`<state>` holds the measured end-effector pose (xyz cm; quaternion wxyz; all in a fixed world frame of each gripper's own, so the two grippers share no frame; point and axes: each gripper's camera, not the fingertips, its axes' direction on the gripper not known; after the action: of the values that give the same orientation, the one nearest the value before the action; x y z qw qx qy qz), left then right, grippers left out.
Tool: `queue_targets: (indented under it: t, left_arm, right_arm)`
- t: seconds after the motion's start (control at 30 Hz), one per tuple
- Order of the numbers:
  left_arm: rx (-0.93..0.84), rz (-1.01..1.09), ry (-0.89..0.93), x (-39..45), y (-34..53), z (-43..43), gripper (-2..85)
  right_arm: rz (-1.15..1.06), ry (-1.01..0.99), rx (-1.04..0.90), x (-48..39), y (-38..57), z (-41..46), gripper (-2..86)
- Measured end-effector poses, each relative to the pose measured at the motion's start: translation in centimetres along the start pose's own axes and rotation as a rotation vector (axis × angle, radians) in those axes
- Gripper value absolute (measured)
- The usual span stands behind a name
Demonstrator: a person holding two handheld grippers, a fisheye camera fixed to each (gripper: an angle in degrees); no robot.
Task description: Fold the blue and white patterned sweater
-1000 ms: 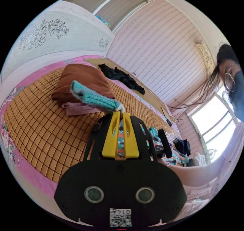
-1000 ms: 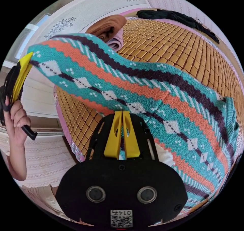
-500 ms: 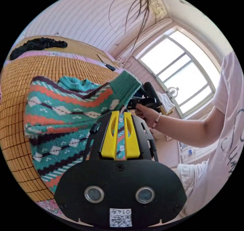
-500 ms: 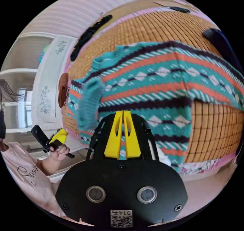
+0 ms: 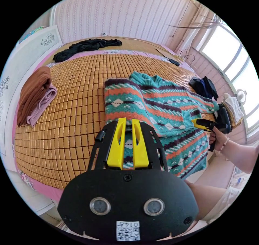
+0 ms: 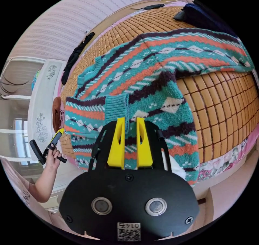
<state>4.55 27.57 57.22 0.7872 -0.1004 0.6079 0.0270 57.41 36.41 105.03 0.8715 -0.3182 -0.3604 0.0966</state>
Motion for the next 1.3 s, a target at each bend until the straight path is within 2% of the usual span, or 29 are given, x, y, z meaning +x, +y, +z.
queue_targets:
  t: [0.07,0.17,0.23,0.33,0.43,0.47,0.57,0.67,0.73,0.97,1.07,1.17,1.3]
  left_arm:
    - [-0.016,-0.023,-0.030,-0.2,-0.3,1.4,3.6]
    - [-0.047,-0.087,-0.013,-0.2,-0.8,3.5,0.8]
    - [-0.027,-0.082,-0.010,0.5,-0.9,4.5,-0.3]
    - [-0.023,-0.095,-0.016,1.2,-0.8,6.1,-0.8]
    - [-0.031,-0.136,0.017,1.3,-0.7,7.9,-0.9]
    - [-0.046,-0.137,0.020,1.4,-0.8,8.7,-0.9]
    - [-0.070,-0.115,0.015,1.8,-1.2,10.4,-0.9]
    - [-0.068,-0.078,0.004,2.4,-1.4,11.7,-0.9]
    - [-0.061,-0.075,0.007,2.6,-1.5,12.3,-1.0]
    - [-0.089,-0.065,-0.010,3.8,-2.6,14.7,-1.0]
    - [-0.130,-0.052,0.009,3.7,-3.5,15.5,-1.0]
    - [-0.244,0.027,0.056,3.9,-5.2,15.9,-0.9]
    - [-0.232,0.051,0.078,4.8,-5.1,17.4,-1.0]
  right_arm:
    - [-0.013,0.052,-0.024,-0.4,0.2,-0.7,0.6]
    - [-0.108,-0.055,0.044,-0.5,1.1,-5.2,-0.2]
    - [-0.120,-0.024,0.088,0.2,1.4,-7.8,0.1]
    - [-0.137,-0.018,0.026,1.6,0.9,-7.7,3.5]
    - [-0.013,-0.064,-0.066,2.7,0.1,-3.6,13.5]
    - [0.018,-0.104,-0.129,2.6,-0.2,-1.9,12.9]
    - [-0.007,0.008,-0.080,0.6,0.1,-2.5,7.6]
    - [-0.033,-0.062,-0.114,0.0,0.2,-2.3,9.8]
    - [-0.047,-0.025,-0.149,0.2,0.0,-1.8,9.6]
    - [-0.181,0.079,-0.241,-1.7,-0.8,-2.0,2.1]
    - [-0.169,0.036,-0.139,-1.4,0.1,-5.6,1.2]
    - [-0.130,0.215,-0.022,-0.5,1.7,-9.3,0.9]
    - [-0.092,0.170,-0.167,2.0,1.8,-7.1,1.4]
